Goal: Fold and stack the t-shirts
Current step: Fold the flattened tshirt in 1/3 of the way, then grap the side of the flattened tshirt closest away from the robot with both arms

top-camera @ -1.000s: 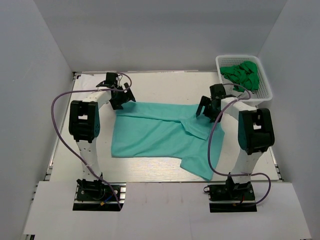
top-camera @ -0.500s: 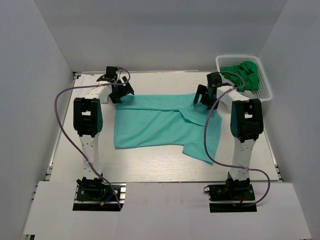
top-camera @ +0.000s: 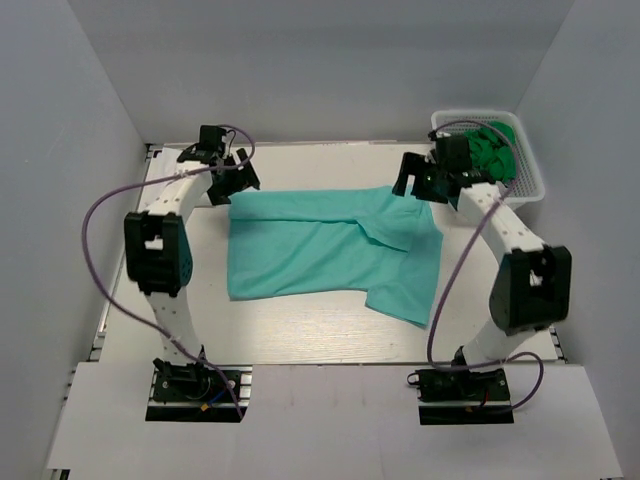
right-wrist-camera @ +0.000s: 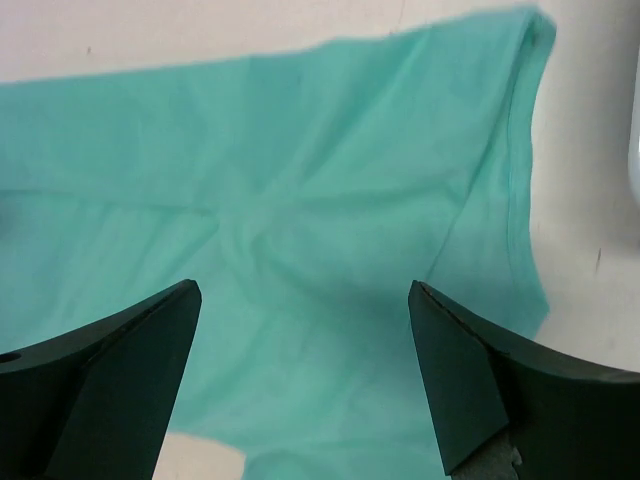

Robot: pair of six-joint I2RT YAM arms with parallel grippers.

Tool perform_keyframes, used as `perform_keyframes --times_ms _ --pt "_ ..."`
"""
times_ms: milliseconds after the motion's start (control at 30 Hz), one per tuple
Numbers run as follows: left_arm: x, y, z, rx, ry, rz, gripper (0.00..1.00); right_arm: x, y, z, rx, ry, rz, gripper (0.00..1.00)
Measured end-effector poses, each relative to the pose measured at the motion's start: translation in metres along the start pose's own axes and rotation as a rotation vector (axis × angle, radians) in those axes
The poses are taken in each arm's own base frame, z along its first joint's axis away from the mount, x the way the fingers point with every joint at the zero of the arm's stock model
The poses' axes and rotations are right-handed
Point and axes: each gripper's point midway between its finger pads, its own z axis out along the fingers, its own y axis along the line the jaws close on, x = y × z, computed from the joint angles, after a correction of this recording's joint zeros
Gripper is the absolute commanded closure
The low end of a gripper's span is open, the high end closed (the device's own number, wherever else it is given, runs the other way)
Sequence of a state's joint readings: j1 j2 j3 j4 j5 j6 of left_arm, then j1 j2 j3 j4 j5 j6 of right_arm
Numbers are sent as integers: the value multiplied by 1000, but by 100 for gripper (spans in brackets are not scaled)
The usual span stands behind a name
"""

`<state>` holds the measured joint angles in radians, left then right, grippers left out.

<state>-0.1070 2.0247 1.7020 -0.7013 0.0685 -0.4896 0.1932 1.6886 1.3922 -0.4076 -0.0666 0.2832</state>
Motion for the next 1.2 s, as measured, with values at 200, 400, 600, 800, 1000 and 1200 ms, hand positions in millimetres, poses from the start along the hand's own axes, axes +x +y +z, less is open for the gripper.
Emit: perform_keyframes --times_ms 200,400,600,800,1000,1200 --pt "42 18 -83 13 -44 -2 0 57 -8 -45 14 25 70 10" --pt "140 67 -101 -62 77 -59 0 123 -22 -70 52 112 152 10" --pt "208 93 -107 -69 168 -118 0 156 -25 -81 57 161 206 10" --pt "237 102 -101 -72 210 -168 17 177 -29 -84 78 212 248 10" --pt "247 110 -88 -111 229 -209 39 178 -28 -91 80 207 268 10" --pt "245 122 -76 -182 221 -224 60 198 -33 -93 107 265 292 11"
